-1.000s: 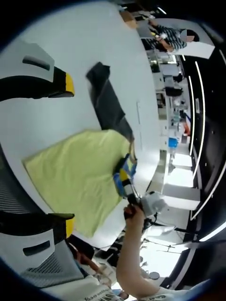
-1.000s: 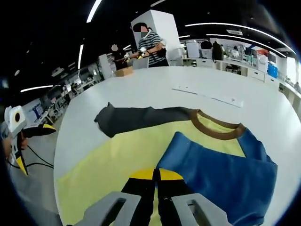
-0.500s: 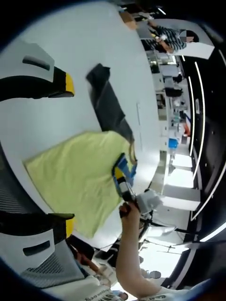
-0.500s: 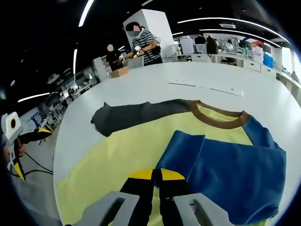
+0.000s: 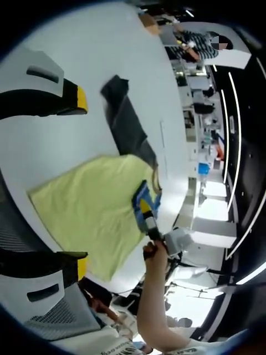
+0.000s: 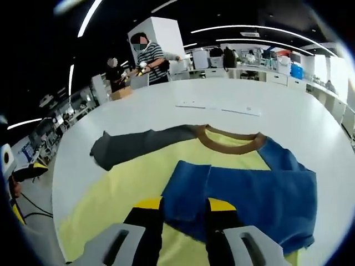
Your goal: Fold the garment on the visible template until the final outline fits inside the template.
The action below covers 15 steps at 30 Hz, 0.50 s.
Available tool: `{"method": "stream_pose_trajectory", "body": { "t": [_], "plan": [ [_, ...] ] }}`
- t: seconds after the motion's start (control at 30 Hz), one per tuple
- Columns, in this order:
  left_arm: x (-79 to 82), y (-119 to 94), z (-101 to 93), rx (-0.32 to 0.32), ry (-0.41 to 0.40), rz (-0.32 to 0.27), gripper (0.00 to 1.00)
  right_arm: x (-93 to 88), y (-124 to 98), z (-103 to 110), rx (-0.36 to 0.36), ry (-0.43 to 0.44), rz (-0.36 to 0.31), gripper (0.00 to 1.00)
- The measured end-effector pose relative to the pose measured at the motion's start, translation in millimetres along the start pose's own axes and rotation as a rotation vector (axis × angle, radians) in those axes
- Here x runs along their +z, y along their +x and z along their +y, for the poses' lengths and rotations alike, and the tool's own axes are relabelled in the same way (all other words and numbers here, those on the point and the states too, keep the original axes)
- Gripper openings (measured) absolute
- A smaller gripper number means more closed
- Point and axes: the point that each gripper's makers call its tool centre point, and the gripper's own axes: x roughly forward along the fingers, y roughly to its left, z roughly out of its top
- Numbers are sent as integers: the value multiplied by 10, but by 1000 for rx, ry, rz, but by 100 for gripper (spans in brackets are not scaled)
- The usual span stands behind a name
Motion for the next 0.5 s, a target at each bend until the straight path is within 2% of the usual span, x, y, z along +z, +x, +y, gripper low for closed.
{"method": "stream_pose_trajectory", "body": {
  "t": [0.37, 0.5],
  "plan": [
    [-15, -7, 12, 2, 7, 10, 99, -153, 38, -20, -33, 41, 52, 19],
    [-17, -9, 13, 3, 7, 12, 99, -155, 36, 0, -36, 40, 52, 16]
  ]
}}
